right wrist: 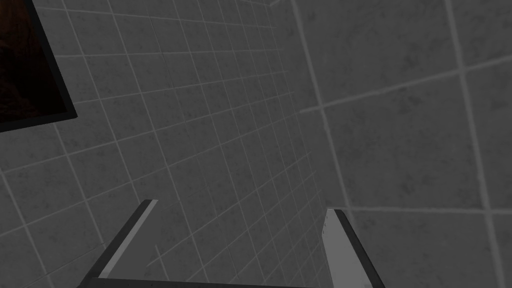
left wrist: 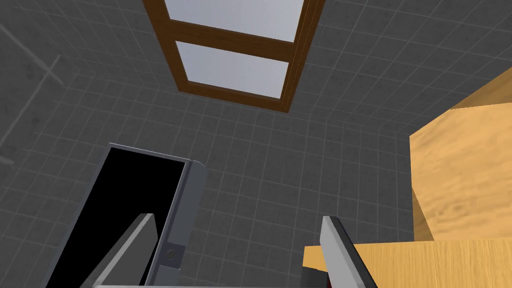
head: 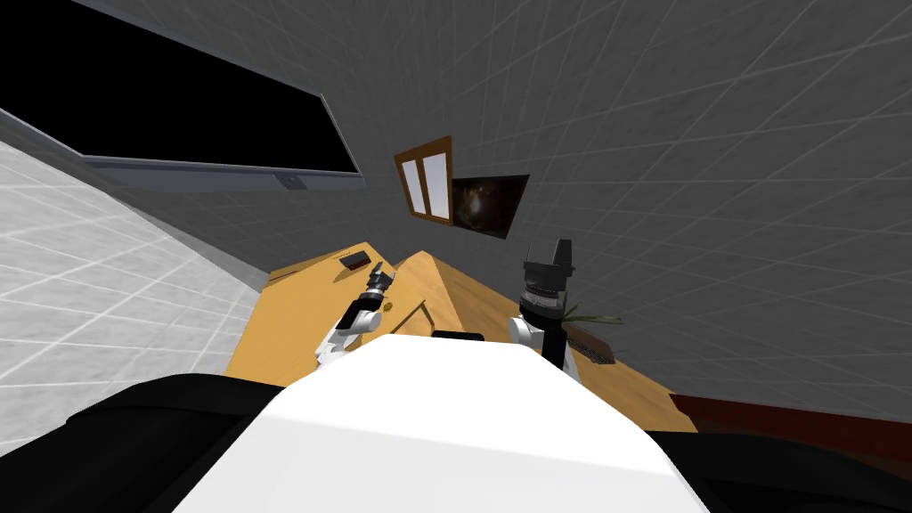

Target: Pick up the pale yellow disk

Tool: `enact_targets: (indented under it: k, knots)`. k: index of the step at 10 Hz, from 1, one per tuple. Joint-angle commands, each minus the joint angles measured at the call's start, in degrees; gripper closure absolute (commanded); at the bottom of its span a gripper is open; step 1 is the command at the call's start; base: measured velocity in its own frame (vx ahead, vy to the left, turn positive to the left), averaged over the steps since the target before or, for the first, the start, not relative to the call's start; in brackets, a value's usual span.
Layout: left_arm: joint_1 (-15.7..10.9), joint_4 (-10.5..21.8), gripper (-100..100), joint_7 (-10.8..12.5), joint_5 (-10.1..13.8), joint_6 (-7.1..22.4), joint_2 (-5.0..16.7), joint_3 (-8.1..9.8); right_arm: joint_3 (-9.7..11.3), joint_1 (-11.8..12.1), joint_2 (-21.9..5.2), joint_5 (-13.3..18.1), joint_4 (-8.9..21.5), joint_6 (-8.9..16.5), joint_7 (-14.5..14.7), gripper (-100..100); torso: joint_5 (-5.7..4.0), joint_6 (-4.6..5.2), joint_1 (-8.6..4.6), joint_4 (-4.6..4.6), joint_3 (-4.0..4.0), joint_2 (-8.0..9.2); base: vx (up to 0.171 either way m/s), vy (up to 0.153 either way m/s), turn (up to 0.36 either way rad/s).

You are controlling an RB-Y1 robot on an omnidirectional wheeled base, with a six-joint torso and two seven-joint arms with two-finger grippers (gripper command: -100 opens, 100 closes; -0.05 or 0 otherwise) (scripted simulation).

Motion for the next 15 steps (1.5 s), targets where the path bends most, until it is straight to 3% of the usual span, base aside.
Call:
enact_targets:
  k: [1,2,3,4,5,6,7,9,10,11,12,13,14,15]
  knots:
    - [-0.68,2.86,-100,1.24,2.35,2.67,1.29,0.26,0.00,0.00,0.00,0.00,0.00,0.00,0.00,0,0.00,0.00,0.00,0.00,0.00,0.00,0.052,-0.049,-0.043]
    - [-0.68,4.04,-100,1.24,2.35,2.67,1.29,0.26,0.00,0.00,0.00,0.00,0.00,0.00,0.00,0,0.00,0.00,-0.04,0.00,-0.01,-0.02,0.046,-0.040,-0.025]
    - [-1.24,6.05,-100,2.25,4.54,4.82,2.51,0.60,0.00,0.00,0.00,0.00,0.00,0.00,0.00,0,0.00,0.01,-0.03,0.00,0.00,-0.01,0.063,-0.037,-0.049]
    - [-1.24,6.91,-100,2.25,4.54,5.55,2.51,0.60,0.00,0.00,0.00,0.00,0.00,0.00,0.00,0,-0.01,0.00,-0.01,0.00,-0.02,-0.05,0.054,-0.028,-0.016]
    - [-1.82,8.64,-100,3.17,6.76,7.89,3.74,0.83,0.00,0.00,0.00,0.00,0.00,0.00,0.00,0,0.01,0.00,0.02,-0.01,-0.02,-0.03,0.064,-0.036,-0.026]
    - [-1.82,9.38,-100,3.17,6.76,8.48,3.74,0.83,0.00,0.00,0.00,0.00,0.00,0.00,0.00,0,0.00,0.00,-0.01,-0.01,-0.03,-0.06,0.059,-0.031,-0.011]
    - [-2.41,11.32,-100,4.01,9.00,10.71,4.98,0.95,0.00,0.00,0.00,0.00,0.00,0.00,0.00,0,0.00,0.01,0.01,-0.01,-0.03,-0.06,0.070,-0.033,-0.026]
    - [-2.41,13.01,-100,4.01,9.00,11.45,4.98,0.95,0.00,0.00,0.00,0.00,0.00,0.00,0.00,0,0.00,0.00,0.02,-0.01,-0.03,-0.05,0.039,-0.020,-0.001]
    - [-3.01,15.12,-100,4.77,11.24,14.44,6.25,0.95,0.00,0.00,0.00,0.00,0.00,0.00,0.00,0,0.01,-0.01,0.07,0.01,0.03,0.06,0.052,-0.023,-0.010]
    - [-3.01,15.73,-100,4.77,11.24,14.44,6.25,0.95,0.00,0.00,0.00,0.00,0.00,0.00,0.00,0,0.01,-0.01,0.03,0.01,0.01,0.01,0.052,-0.016,0.000]
    - [-3.62,17.51,-100,5.43,13.48,17.07,7.54,0.86,0.00,0.00,0.00,0.00,0.00,0.00,0.00,0,0.01,0.00,0.07,0.00,0.00,0.00,0.074,-0.021,0.000]
    - [-3.62,19.36,-100,5.43,13.48,17.44,7.54,0.86,0.00,0.00,0.00,0.00,0.00,0.00,0.00,0,0.01,0.00,0.06,-0.01,-0.04,-0.08,0.068,-0.017,0.001]
    - [-4.26,21.39,-100,6.00,15.70,19.53,8.85,0.68,0.00,0.00,0.00,0.00,0.00,0.00,0.00,0,0.01,-0.01,0.07,-0.02,-0.04,-0.07,0.069,-0.022,0.010]
    - [-4.26,22.58,-100,6.00,15.70,20.43,8.85,0.68,0.00,0.00,0.00,0.00,0.00,0.00,0.00,0,0.01,-0.01,0.06,-0.01,-0.04,-0.07,0.061,-0.020,0.011]
